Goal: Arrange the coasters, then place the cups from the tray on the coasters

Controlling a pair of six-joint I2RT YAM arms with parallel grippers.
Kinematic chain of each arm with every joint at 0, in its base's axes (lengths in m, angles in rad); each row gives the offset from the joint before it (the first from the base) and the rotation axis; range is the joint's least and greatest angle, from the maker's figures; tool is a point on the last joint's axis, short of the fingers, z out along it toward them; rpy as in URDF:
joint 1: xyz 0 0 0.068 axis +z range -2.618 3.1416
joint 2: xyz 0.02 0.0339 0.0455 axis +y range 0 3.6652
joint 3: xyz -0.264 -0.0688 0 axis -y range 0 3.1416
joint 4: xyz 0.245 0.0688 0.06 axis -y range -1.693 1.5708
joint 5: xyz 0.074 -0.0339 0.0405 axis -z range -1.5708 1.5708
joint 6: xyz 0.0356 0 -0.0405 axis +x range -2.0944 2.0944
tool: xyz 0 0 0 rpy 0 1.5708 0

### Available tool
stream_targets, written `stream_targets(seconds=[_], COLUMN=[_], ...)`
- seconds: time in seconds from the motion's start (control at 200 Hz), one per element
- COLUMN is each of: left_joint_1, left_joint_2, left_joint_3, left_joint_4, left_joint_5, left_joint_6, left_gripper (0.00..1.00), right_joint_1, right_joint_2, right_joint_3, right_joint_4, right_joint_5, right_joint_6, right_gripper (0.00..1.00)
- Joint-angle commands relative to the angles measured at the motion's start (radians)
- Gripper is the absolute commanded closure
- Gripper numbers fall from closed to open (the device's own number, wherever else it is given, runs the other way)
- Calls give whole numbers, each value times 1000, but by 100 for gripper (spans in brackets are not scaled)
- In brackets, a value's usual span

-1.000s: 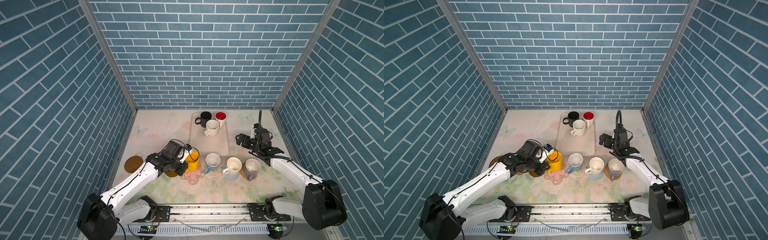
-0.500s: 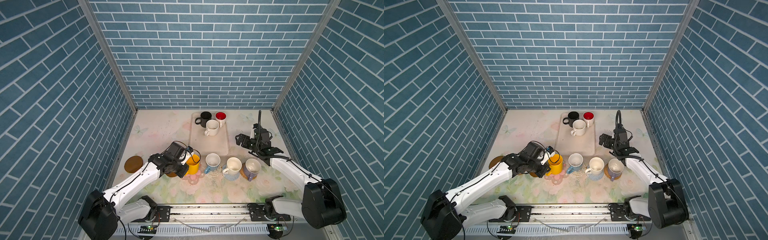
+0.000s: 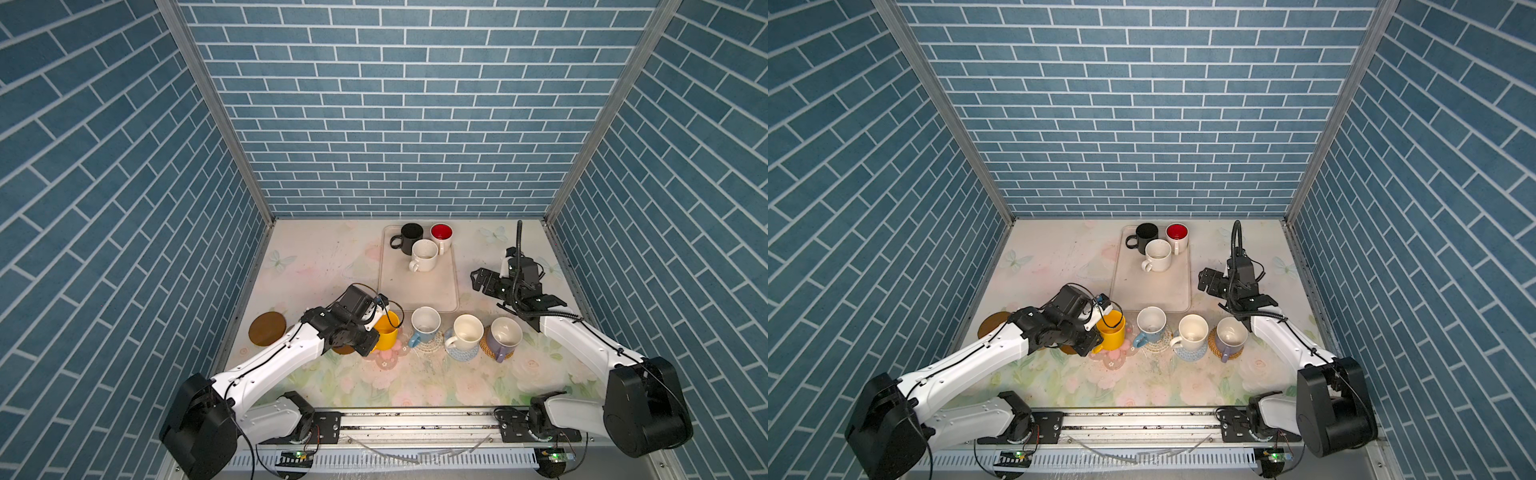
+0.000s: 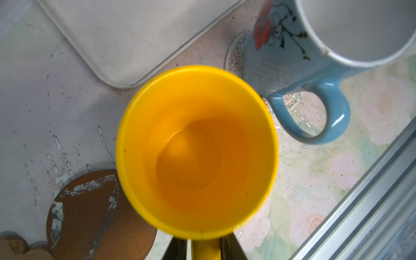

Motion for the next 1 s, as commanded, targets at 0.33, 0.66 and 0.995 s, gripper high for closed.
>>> stream_targets(seconds=[0.33, 0.66, 0.995], left_joint_1=[-45, -46, -40], left_joint_2=[24, 25, 41], left_joint_3=[20, 35, 84], left_joint_4=[-5, -13, -75], left_joint_5=[-46, -33, -53], left_joint_6=[-25, -58, -112], left_gripper=[48, 43, 33], right_joint_1=[4, 4, 5], right_joint_2=[10, 5, 10], right_joint_3=[-19, -16, -9], right_joint_4=[24, 16, 14], right_joint_5=[-4, 2, -6], right_joint_6=[-24, -26, -24], right_gripper=[4, 4, 3])
